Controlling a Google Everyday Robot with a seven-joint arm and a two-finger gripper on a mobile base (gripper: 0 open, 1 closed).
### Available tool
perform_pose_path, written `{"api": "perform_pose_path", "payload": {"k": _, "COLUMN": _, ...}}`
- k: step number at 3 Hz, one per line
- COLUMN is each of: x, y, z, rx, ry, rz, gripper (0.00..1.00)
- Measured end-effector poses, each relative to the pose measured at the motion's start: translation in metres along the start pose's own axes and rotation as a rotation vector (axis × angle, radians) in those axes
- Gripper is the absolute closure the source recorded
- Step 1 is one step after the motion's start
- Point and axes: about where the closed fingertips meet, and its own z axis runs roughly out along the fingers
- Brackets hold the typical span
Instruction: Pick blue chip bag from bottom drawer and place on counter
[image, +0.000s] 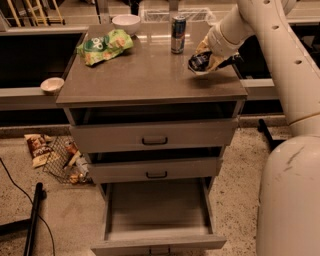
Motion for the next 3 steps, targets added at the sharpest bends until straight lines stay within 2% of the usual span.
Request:
{"api": "perform_pose_path", "payload": {"k": 1, "x": 0.005, "y": 0.005, "z": -0.001, "rx": -0.025, "ry": -0.001, "rz": 0.027, "gripper": 0.04}}
{"api": "perform_pose_path", "payload": {"k": 2, "x": 0.011, "y": 0.004, "z": -0.016, "rx": -0.016, "ry": 0.019, "rz": 0.038, "gripper": 0.0}}
{"api": "perform_pose_path", "payload": {"k": 3, "x": 0.013, "y": -0.003, "z": -0.046, "rx": 0.034, "ry": 0.058, "rz": 0.028, "gripper": 0.0}}
